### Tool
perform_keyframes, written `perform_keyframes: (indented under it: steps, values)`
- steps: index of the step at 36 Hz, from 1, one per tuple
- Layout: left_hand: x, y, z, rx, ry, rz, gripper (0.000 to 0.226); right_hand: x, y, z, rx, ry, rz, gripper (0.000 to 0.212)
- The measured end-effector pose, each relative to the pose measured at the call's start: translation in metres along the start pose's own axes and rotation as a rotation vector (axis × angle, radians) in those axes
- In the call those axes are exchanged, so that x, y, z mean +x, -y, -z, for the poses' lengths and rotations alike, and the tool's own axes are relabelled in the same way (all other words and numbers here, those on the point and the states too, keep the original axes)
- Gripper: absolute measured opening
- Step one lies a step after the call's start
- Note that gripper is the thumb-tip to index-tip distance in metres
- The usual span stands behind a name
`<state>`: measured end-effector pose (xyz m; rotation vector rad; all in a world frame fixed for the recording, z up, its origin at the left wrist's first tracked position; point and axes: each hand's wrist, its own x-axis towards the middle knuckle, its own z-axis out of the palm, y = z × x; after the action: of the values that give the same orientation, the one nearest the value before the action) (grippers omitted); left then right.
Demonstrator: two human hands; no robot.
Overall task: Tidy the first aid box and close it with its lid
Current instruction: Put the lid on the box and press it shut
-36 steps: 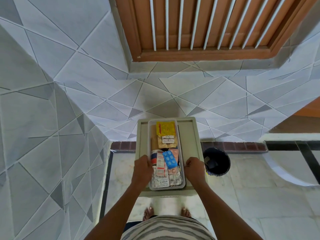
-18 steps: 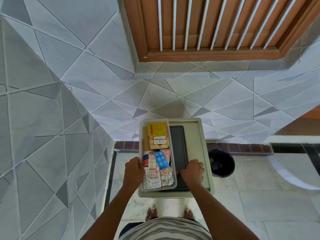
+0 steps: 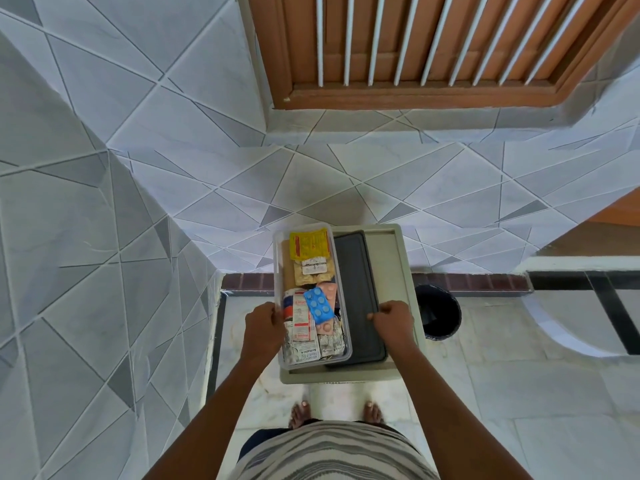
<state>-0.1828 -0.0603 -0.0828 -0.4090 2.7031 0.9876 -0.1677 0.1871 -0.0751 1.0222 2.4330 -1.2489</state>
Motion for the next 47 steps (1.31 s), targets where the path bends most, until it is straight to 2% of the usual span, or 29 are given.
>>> perform_keyframes:
  steps: [8,13,23,24,27,29,32,35,39,42,45,47]
  values:
    - [0.004,-0.013,-0.008,0.001,0.044,-0.067,0.024,-0.001,0.015,0.051,-0.002,-0.155,0.15,0.003]
    - [-0.005,-0.036,-0.021,-0.01,0.088,-0.08,0.015,-0.01,0.024,0.064,-0.009,-0.244,0.195,0.009]
    - [-0.003,-0.053,-0.036,-0.033,0.144,-0.137,0.014,-0.03,0.025,0.049,-0.157,-0.252,0.333,0.022]
    - [-0.003,-0.053,-0.035,-0.036,0.11,-0.136,0.015,-0.031,0.023,0.048,-0.169,-0.244,0.353,0.023]
    - [-0.005,-0.064,-0.035,-0.007,-0.164,-0.21,0.017,-0.035,0.02,0.043,-0.204,-0.201,0.397,0.024]
    - [-0.009,-0.091,-0.035,-0.119,-0.241,-0.315,0.018,-0.035,0.019,0.042,-0.261,-0.196,0.427,0.03]
    - [-0.016,-0.146,-0.034,-0.342,-0.115,-0.387,0.029,-0.038,0.02,0.037,-0.349,-0.217,0.468,0.053]
    - [-0.016,-0.182,-0.042,-0.518,0.047,-0.241,0.034,-0.046,0.025,0.035,-0.29,-0.22,0.474,0.055]
    - [-0.005,-0.191,-0.048,-0.57,0.058,-0.148,0.018,-0.045,0.019,0.034,-0.211,-0.135,0.524,0.053]
    - [0.003,-0.186,-0.043,-0.575,0.063,-0.085,0.008,-0.039,0.009,0.04,-0.222,-0.184,0.642,0.042]
    - [0.013,-0.177,-0.033,-0.631,0.154,-0.051,0.002,-0.034,0.003,0.051,-0.226,-0.257,0.678,0.054]
    - [0.017,-0.17,-0.025,-0.625,0.205,-0.043,0.005,-0.028,0.0,0.057,-0.173,-0.267,0.599,0.059]
